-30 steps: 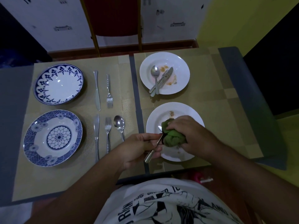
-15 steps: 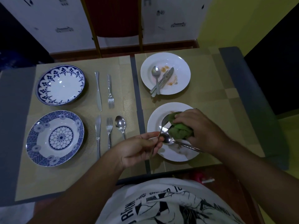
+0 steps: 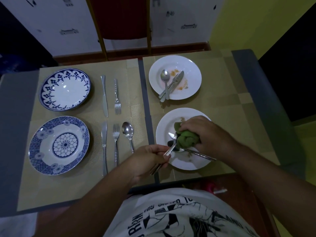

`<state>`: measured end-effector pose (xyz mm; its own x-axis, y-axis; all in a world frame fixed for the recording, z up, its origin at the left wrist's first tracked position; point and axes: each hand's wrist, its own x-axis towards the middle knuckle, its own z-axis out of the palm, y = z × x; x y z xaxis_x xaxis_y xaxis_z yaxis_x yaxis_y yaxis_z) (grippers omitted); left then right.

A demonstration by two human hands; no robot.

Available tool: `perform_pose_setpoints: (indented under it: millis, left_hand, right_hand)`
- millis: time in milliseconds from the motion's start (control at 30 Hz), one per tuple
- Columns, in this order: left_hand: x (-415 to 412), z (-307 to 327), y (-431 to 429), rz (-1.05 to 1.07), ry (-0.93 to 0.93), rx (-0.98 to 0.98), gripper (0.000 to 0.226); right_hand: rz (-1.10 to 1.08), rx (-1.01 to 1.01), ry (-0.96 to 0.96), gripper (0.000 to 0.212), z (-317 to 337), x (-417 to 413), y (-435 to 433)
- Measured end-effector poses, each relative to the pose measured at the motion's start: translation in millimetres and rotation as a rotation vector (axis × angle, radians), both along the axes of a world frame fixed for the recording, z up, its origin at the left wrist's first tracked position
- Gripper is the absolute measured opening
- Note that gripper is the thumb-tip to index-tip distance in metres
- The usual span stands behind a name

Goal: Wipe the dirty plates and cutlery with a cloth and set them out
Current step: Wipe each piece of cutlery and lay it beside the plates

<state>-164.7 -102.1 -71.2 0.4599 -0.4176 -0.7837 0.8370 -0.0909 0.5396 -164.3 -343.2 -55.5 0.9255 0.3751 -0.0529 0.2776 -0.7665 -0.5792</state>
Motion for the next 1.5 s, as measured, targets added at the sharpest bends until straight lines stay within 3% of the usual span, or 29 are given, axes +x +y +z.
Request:
perform_pose_setpoints:
  millis: [167, 433, 700, 800, 933, 1033, 1167, 1300, 1500]
  left_hand:
    - [1, 1, -2, 0.074, 0.028, -0.062, 0.029]
    - [13, 4, -3, 0.096, 0.199, -0.092, 0.030]
    - [23, 9, 4, -0.076, -0.174, 0.146, 0.019]
    - [29, 13, 4, -0.055, -0.186, 0.109, 0.024]
    - [32, 10, 4, 0.013, -0.256, 0.117, 0.014]
    - [35, 5, 7, 0.024, -0.320, 0.133, 0.027]
    - [47, -2, 14, 0.069, -0.386, 0.173, 0.018]
    - [63, -6, 23, 0.151, -0.386, 0.209, 0.032]
    - [102, -15, 43, 0.190, -0.373, 0.251, 0.028]
  right_hand:
    - [-0.118, 0.030, -0.046, 0.063, -7, -2, -12]
    - [-0.162, 0.096, 0.003, 0.054, -17, -15, -7]
    - [-0.186, 0.120, 0.006, 0.059, -18, -16, -7]
    - [-0.174, 0.124, -0.010, 0.057, -16, -13, -5]
    - [-0.131, 0.110, -0.013, 0.058, -12, -8, 1]
    - [-0.089, 0.092, -0.018, 0.061, -7, -2, 9]
    - [-0.056, 0.102, 0.008, 0.064, -3, 7, 19]
    - [-0.041, 0.125, 0.011, 0.063, -5, 19, 27]
    - [-0.029, 0.150, -0.023, 0.063, -9, 48, 46]
